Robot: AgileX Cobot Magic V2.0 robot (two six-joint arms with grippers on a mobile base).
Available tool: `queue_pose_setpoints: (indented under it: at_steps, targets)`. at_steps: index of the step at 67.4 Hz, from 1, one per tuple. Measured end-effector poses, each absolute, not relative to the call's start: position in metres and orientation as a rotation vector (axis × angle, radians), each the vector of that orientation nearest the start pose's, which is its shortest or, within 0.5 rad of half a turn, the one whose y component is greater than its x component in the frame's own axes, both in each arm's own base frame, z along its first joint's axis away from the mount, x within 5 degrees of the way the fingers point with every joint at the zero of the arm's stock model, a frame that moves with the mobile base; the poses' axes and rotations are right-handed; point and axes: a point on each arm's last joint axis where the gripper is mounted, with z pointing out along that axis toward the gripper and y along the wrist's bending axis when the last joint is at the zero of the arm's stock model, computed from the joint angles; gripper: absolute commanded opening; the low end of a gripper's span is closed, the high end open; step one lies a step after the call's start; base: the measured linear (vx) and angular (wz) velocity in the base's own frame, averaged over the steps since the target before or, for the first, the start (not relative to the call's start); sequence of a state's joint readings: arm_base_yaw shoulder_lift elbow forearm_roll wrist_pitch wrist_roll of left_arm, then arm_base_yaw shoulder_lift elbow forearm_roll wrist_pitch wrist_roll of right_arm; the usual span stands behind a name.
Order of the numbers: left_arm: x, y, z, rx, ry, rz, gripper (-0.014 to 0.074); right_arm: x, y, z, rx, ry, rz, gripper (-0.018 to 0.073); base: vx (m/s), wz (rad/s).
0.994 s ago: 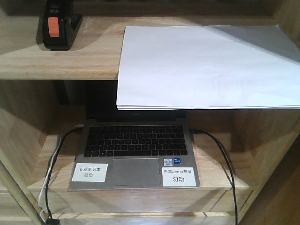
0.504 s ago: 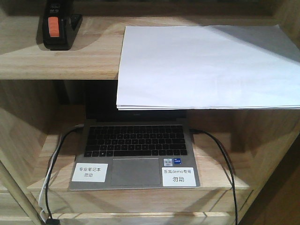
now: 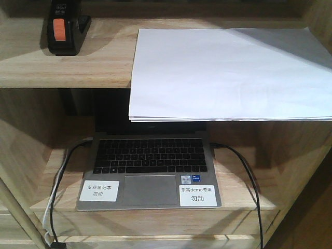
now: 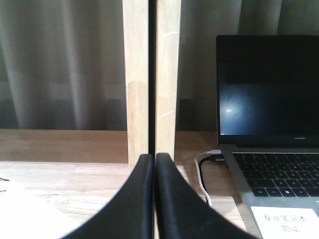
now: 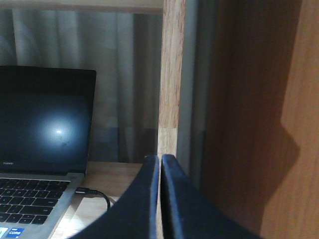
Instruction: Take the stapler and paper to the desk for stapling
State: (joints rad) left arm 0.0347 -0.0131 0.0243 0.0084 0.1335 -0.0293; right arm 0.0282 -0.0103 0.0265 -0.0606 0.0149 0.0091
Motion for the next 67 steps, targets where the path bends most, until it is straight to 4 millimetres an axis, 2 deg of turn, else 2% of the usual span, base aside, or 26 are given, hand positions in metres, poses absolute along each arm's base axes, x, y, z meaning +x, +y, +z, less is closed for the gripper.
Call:
queue_pose_setpoints:
  at_steps: [25, 41, 49, 59, 67]
  targets:
    - [0.056, 0.002, 0.195, -0.046, 1.613, 0.011, -0.0006, 0.057, 0.002, 0.203, -0.06, 1.514, -0.019, -0.001, 0.0, 0.0]
    - [0.055, 0.002, 0.217, -0.062, 1.385, -0.018, -0.0006, 0.057, 0.002, 0.203, -0.06, 1.514, -0.019, -0.001, 0.0, 0.0]
    - [0.049, 0.002, 0.243, -0.078, 1.285, -0.046, -0.0006, 0.057, 0.002, 0.203, -0.06, 1.514, -0.019, -0.001, 0.0, 0.0]
    - [0.033, 0.001, 0.293, -0.075, 1.166, -0.054, -0.0006, 0.057, 0.002, 0.203, -0.06, 1.514, -0.019, -0.001, 0.0, 0.0]
    - [0.026, 0.001, 0.33, -0.076, 1.166, -0.054, -0.0006, 0.057, 0.002, 0.203, -0.06, 1.514, -0.019, -0.001, 0.0, 0.0]
